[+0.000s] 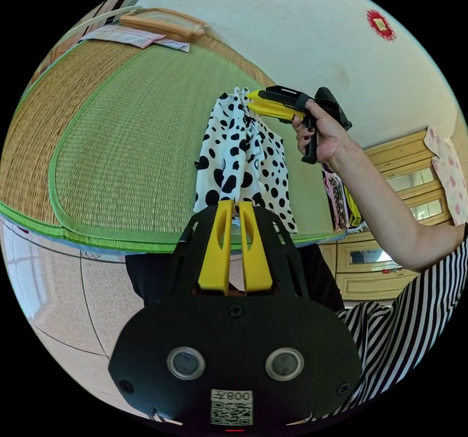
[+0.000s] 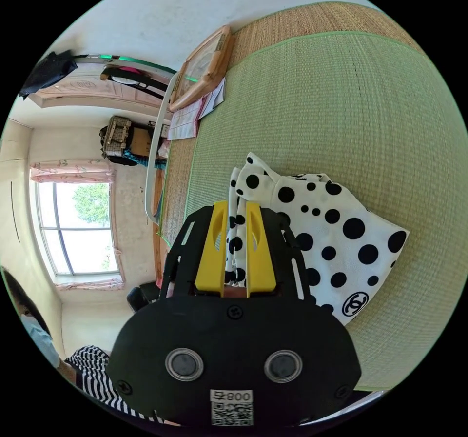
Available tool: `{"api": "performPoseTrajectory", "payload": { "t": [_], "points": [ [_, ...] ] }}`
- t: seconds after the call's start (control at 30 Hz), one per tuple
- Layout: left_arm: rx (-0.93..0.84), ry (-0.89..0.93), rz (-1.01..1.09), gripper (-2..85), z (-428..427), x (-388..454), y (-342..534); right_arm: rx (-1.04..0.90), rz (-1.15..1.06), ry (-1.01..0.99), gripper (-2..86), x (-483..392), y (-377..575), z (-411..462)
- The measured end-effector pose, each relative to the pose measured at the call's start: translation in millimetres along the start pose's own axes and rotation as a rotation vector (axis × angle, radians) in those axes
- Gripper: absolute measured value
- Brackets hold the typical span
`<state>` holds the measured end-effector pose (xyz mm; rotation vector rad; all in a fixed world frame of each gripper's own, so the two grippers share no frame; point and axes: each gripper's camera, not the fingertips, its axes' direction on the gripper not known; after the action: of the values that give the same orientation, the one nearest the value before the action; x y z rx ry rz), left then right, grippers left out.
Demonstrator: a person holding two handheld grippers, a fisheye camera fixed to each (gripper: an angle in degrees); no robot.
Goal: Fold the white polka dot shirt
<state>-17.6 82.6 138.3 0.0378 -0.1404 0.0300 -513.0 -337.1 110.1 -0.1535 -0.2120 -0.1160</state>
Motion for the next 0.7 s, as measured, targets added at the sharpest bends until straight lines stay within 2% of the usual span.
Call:
{"api": "performPoseTrajectory", "payload": {
  "t": [0.33,0.6,0.7],
  "points": [
    [0.097,0.023,-0.110,2.7,-12.9,-10.5,11.6,-0.040,-0.082,0.099,4.8,-21.9,-1.5,-4.2],
    [0.216,0.048,0.093,7.8,-27.0,42.3,2.4,-0.065,-0.070,0.114,4.3,-30.7,-2.9,10.8],
    [0.167,0.005,0.163,8.6,-17.7,57.0,-8.4,-0.069,-0.084,0.115,4.7,-39.7,-4.6,13.9]
  ]
}}
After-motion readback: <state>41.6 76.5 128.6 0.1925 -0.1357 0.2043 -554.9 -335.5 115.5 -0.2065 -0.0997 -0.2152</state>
